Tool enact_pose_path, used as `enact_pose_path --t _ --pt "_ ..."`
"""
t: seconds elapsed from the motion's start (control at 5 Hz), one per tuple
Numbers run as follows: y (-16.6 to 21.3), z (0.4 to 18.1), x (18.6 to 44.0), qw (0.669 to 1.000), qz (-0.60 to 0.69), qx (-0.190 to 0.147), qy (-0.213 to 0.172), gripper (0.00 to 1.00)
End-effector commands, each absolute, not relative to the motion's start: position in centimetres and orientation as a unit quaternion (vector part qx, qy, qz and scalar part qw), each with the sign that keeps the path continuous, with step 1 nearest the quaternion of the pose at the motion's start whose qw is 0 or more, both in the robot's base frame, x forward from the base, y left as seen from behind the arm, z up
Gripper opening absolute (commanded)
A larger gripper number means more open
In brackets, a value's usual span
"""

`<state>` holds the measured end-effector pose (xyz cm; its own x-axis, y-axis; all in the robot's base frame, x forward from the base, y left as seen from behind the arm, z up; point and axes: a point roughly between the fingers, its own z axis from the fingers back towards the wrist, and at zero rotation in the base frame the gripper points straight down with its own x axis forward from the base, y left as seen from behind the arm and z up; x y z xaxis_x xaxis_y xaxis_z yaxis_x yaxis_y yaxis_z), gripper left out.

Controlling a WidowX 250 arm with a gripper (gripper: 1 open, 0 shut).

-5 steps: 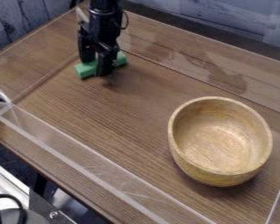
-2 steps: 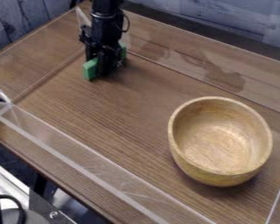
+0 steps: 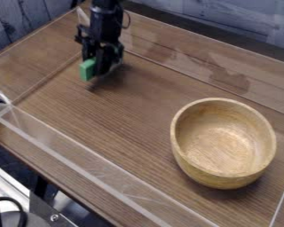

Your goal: Put the green block in the brown bowl

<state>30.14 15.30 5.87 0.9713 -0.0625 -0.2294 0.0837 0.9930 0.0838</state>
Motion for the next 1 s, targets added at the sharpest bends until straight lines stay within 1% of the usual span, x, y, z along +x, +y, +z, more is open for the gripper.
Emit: enact_pose_path --t 0.0,0.2,0.4,0.6,0.8 --pt "13.1 11.6 31.0 0.995 0.004 0.071 0.065 0.0" --pt "11.0 14.9 31.5 0.998 -0.007 0.055 0.036 0.0" --pt "8.8 17.5 31.4 0.999 -0.021 0.039 0.011 0.0" --pt "6.9 17.9 30.5 0.999 -0.008 0.038 0.028 0.0" --pt "4.9 18.0 29.5 0.998 0.01 0.038 0.048 0.0"
